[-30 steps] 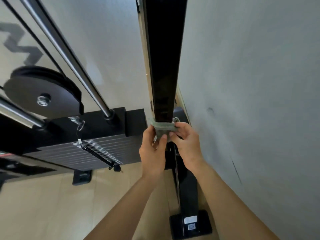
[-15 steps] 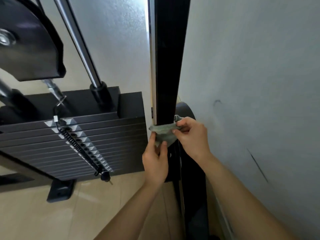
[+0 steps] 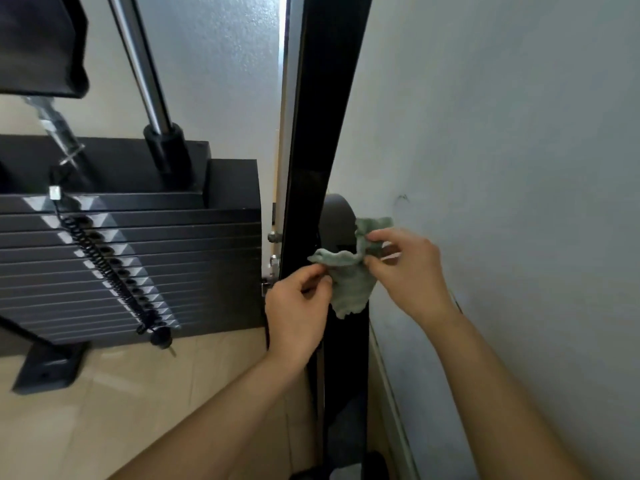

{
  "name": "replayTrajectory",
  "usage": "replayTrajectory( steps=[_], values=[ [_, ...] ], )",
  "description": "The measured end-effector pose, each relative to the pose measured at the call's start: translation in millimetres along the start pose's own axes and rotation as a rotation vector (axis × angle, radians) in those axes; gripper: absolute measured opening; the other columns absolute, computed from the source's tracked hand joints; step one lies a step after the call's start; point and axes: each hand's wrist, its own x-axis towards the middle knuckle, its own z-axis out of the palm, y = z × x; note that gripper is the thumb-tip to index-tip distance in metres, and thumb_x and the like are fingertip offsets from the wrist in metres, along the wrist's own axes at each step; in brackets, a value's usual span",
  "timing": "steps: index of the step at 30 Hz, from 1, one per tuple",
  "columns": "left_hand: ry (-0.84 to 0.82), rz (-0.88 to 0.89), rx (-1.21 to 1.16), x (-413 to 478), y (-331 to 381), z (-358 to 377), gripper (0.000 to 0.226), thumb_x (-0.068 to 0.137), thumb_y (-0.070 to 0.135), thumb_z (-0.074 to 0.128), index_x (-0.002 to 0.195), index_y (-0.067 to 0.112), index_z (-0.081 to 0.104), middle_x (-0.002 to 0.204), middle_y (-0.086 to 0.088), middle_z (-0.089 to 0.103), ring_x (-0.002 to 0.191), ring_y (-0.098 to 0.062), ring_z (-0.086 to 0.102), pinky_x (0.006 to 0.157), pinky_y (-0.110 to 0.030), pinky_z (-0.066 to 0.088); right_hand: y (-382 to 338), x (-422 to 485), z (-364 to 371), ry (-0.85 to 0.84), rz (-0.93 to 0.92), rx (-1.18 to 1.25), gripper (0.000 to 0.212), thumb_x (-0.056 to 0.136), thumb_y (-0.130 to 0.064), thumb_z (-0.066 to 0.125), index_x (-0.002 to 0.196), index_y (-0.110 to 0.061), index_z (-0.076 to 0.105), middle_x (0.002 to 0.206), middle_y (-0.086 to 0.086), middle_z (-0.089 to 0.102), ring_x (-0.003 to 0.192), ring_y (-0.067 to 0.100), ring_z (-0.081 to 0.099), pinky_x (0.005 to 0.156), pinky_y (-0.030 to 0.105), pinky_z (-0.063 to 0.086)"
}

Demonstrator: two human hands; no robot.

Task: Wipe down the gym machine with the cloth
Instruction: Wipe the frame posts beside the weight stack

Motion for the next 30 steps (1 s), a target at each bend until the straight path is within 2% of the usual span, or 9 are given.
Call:
replayTrajectory(
  steps=[3,5,8,13,16,21,23,27,30],
  values=[
    [0.059,0.004,0.093,-6,-8,10,0.031,0.086,0.013,0.075,0.115,0.024,0.071,0.111,0.011,0.065,0.102,-0.007,0.065,0.092,-0.038,0.057,22,-8,11,-0.152,0.001,0.141,0.057,0.081,0.001,0.080,0.132,-0.018,0.065,0.128,-0.002,0.062,0.110,0.010,0.064,0.092,0.032,0.059],
    [0.120,0.144,0.120,-10,-6,8,0.027,0.084,0.008,0.075,0.106,0.024,0.070,0.109,0.010,0.058,0.102,-0.009,0.061,0.091,-0.033,0.054,31,-9,11,-0.099,-0.036,0.175,0.056,0.080,0.006,0.078,0.130,-0.017,0.066,0.131,-0.003,0.056,0.112,0.009,0.063,0.091,0.030,0.059],
    [-0.031,0.438,0.298,-8,-11,7,0.031,0.087,0.008,0.074,0.117,0.017,0.071,0.122,0.005,0.060,0.114,-0.013,0.056,0.098,-0.023,0.047,37,-10,17,-0.098,-0.100,0.096,0.053,0.079,-0.002,0.082,0.127,-0.019,0.069,0.129,-0.009,0.057,0.118,0.005,0.058,0.101,0.023,0.051],
    [-0.123,0.523,0.513,2,-31,10,0.046,0.092,0.008,0.067,0.138,0.009,0.061,0.148,-0.006,0.053,0.134,-0.020,0.048,0.109,-0.033,0.046,38,1,37,-0.136,-0.171,-0.117,0.054,0.088,-0.013,0.075,0.139,-0.021,0.060,0.142,-0.013,0.052,0.130,0.007,0.042,0.109,0.007,0.027],
    [-0.151,0.578,0.588,9,-40,5,0.055,0.093,0.012,0.066,0.146,0.010,0.053,0.159,-0.006,0.041,0.136,-0.024,0.049,0.102,-0.033,0.049,33,17,42,-0.139,-0.165,-0.111,0.054,0.089,-0.015,0.074,0.141,-0.020,0.059,0.150,-0.008,0.049,0.136,0.009,0.039,0.114,0.017,0.029],
    [-0.173,0.576,0.679,19,-44,6,0.061,0.097,0.024,0.063,0.154,0.013,0.042,0.166,-0.005,0.027,0.128,-0.025,0.054,0.090,-0.039,0.056,18,57,29,-0.321,-0.134,-0.063,0.057,0.084,-0.013,0.080,0.138,-0.011,0.061,0.144,-0.001,0.056,0.132,0.004,0.048,0.112,0.011,0.033],
    [-0.152,0.576,0.665,21,-42,7,0.062,0.097,0.025,0.064,0.153,0.013,0.042,0.165,-0.005,0.031,0.123,-0.025,0.057,0.089,-0.039,0.055,11,76,23,-0.411,-0.126,-0.137,0.060,0.084,-0.016,0.080,0.140,-0.012,0.059,0.141,0.001,0.059,0.129,0.008,0.052,0.109,0.016,0.038],
    [-0.140,0.559,0.625,21,-36,7,0.063,0.095,0.024,0.066,0.152,0.011,0.044,0.162,-0.004,0.036,0.124,-0.023,0.055,0.097,-0.038,0.053,-5,96,19,-0.552,-0.034,-0.208,0.061,0.088,-0.016,0.075,0.145,-0.020,0.053,0.134,-0.001,0.058,0.118,0.008,0.053,0.092,0.013,0.039],
    [-0.140,0.548,0.606,19,-30,2,0.059,0.093,0.025,0.068,0.148,0.013,0.049,0.157,-0.002,0.043,0.126,-0.023,0.053,0.098,-0.037,0.051,-2,84,24,-0.529,-0.077,-0.170,0.057,0.090,-0.009,0.070,0.144,-0.016,0.054,0.140,0.001,0.055,0.128,0.014,0.051,0.101,0.017,0.039]
  ],
)
